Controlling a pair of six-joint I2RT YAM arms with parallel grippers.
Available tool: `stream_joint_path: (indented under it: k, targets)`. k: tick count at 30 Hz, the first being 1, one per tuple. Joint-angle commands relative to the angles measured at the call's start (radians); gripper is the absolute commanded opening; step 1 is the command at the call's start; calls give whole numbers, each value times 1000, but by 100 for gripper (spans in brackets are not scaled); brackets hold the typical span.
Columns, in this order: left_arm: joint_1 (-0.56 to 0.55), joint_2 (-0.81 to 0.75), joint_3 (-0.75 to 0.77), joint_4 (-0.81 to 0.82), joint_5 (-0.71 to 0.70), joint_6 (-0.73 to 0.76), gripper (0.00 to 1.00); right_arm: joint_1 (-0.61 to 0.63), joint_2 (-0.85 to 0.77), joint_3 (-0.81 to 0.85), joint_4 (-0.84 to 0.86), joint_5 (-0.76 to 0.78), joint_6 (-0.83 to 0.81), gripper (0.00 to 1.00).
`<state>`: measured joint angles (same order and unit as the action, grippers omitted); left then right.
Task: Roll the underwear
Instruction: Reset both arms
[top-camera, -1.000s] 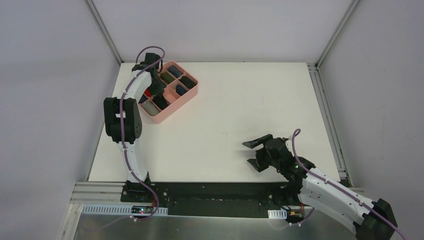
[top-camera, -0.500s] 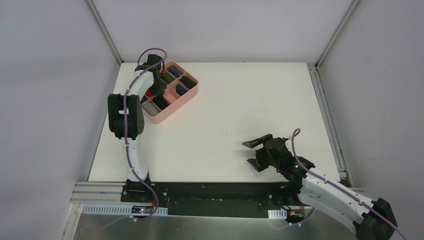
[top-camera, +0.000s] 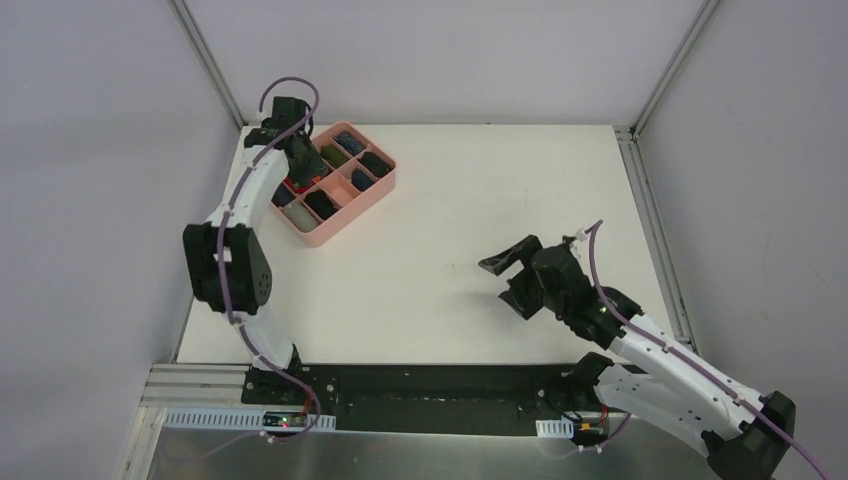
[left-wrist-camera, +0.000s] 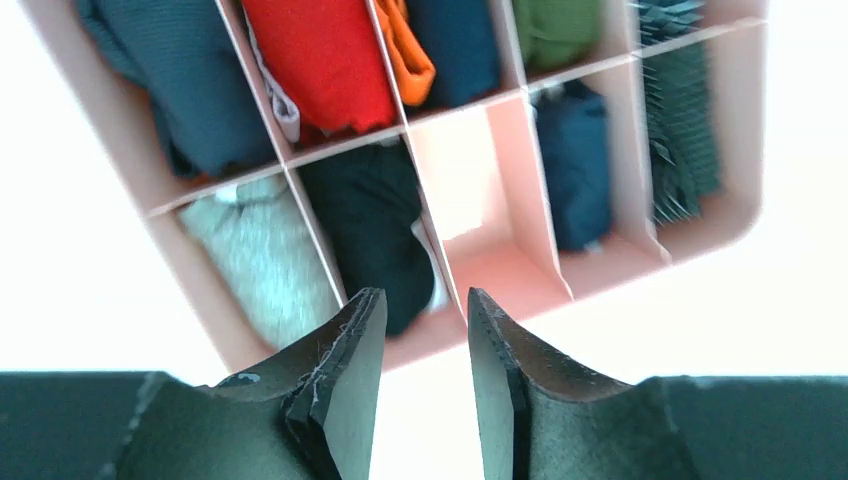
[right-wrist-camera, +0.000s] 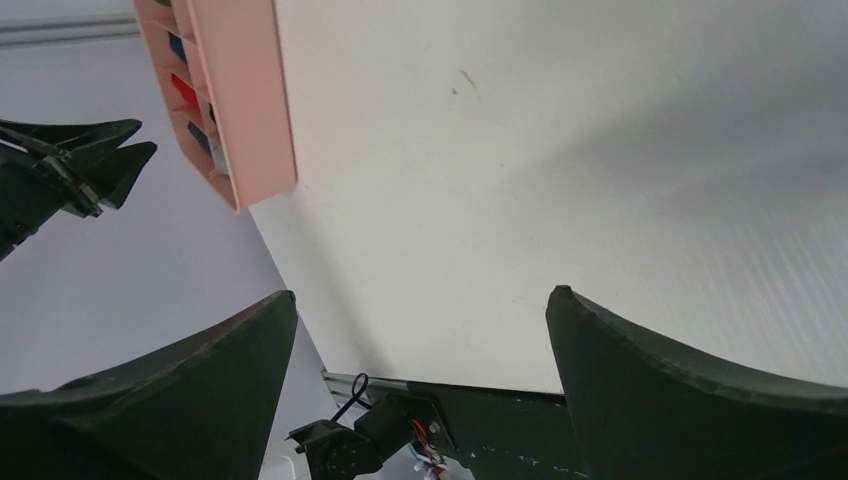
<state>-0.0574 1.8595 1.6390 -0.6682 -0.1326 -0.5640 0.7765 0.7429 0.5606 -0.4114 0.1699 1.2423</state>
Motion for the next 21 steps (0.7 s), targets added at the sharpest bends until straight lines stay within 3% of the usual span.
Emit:
stream_joint_path:
  k: [1,9,17,21]
  targets:
    - [0,-270,-91,-29,117,46,37,-2,63,198,-160,109,-267,100]
    - [-10,-706,-424,-35,290,86,47,-4,144,462,-409,435,-524,100]
    - [-10,-1035,-680,-83,318,98,55,-4,86,451,-450,571,-547,100]
    - [-10,-1087,-733,-83,312,86,58,-4,60,430,-457,571,-513,100]
